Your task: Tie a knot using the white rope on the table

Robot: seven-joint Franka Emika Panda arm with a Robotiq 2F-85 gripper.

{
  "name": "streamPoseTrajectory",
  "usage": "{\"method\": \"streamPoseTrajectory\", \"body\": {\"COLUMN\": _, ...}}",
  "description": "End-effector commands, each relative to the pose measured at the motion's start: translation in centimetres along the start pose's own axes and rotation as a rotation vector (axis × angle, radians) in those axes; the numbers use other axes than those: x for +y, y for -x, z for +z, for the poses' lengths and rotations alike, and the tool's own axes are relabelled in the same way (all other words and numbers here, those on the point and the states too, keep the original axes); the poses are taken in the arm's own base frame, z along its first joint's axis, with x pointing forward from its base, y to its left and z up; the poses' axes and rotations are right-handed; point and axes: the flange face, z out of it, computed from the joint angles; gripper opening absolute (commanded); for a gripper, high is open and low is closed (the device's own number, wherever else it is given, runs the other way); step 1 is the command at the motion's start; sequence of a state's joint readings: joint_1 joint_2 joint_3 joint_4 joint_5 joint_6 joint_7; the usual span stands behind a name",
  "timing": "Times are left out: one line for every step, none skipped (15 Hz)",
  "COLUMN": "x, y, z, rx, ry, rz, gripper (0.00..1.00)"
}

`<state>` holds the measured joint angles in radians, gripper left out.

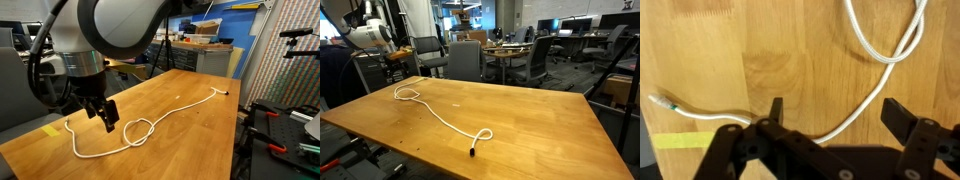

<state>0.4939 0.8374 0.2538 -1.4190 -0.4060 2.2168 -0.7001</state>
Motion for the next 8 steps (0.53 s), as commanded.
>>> {"method": "streamPoseTrajectory", "body": {"x": 0.3, "y": 0.1, "z": -0.1, "rx": 0.017, "ry": 0.000, "rz": 0.092, "gripper": 0.99}}
{"method": "streamPoseTrajectory", "body": {"x": 0.3, "y": 0.1, "z": 0.1, "rx": 0.052, "ry": -0.021, "rz": 0.157, "gripper": 1.00}}
{"method": "streamPoseTrajectory", "body": {"x": 0.2, "y": 0.2, "z": 0.2, "rx": 0.082, "ry": -0.056, "rz": 0.193, "gripper": 1.00}}
{"method": "streamPoseTrajectory", "body": {"x": 0.0, "y": 0.2, "z": 0.1, "rx": 0.104, "ry": -0.093, "rz": 0.223, "gripper": 1.00}}
{"method": "streamPoseTrajectory", "body": {"x": -0.1, "y": 0.3, "z": -0.3, "rx": 0.127, "ry": -0.138, "rz": 0.242, "gripper": 1.00}}
{"method": "streamPoseTrajectory", "body": {"x": -0.2, "y": 0.3, "z": -0.8, "rx": 0.154, "ry": -0.167, "rz": 0.274, "gripper": 1.00}}
{"method": "streamPoseTrajectory", "body": {"x": -0.1, "y": 0.3, "z": -1.3, "rx": 0.187, "ry": -0.184, "rz": 0.313, "gripper": 1.00}}
{"method": "streamPoseTrajectory", "body": {"x": -0.1, "y": -0.1, "z": 0.0, "rx": 0.126, "ry": -0.148, "rz": 0.249, "gripper": 1.00}}
